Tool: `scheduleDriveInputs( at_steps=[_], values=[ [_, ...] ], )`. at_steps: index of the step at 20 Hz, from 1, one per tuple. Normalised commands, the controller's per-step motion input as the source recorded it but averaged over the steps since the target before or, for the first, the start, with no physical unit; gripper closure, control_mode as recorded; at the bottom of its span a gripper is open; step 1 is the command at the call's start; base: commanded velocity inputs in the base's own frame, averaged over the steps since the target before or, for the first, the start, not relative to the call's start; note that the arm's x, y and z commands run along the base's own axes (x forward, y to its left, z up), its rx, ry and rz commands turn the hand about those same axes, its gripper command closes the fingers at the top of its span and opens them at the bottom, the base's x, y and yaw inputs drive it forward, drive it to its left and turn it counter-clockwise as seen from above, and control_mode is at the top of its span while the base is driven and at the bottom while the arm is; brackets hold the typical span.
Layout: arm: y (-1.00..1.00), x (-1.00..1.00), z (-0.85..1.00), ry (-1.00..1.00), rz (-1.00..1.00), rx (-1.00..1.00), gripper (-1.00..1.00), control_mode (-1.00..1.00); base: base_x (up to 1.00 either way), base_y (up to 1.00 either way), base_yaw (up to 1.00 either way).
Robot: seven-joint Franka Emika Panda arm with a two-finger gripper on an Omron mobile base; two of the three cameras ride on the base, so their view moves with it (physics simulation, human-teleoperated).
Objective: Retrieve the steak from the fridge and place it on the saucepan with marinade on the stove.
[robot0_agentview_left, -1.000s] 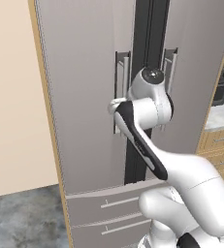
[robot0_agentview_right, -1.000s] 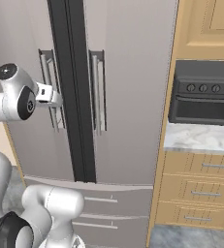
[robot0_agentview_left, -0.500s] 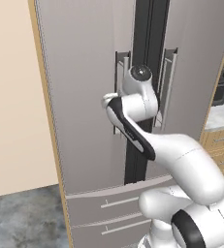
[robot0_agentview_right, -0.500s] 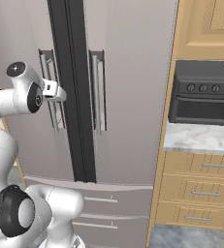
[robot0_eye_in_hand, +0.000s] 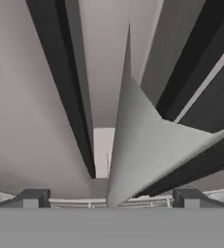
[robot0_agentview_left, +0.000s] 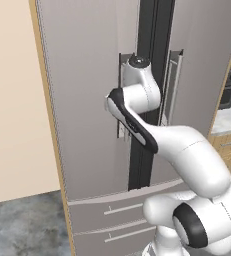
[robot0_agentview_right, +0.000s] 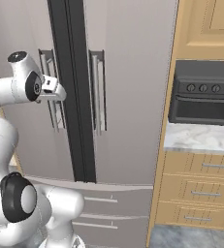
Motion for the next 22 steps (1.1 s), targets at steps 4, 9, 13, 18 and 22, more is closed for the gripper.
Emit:
scheduleDriveInputs(
  at_steps=[4,9,13,18,22],
  values=[
    [-0.21,-0.09,0.0,-0.06,0.05,0.01,-1.0,-1.0,0.0,0.0,0.0],
    [-0.04,-0.25,-0.21,-0.31,0.08,0.0,-1.0,-1.0,0.0,0.0,0.0],
    [0.0,-0.24,-0.54,-0.53,0.15,0.0,-1.0,-1.0,0.0,0.0,0.0],
    [0.0,0.0,-0.19,-0.16,0.05,0.03,-1.0,-1.0,0.0,0.0,0.0],
    [-0.26,0.0,0.05,-0.04,0.0,0.09,-1.0,-1.0,0.0,0.0,0.0]
  ],
)
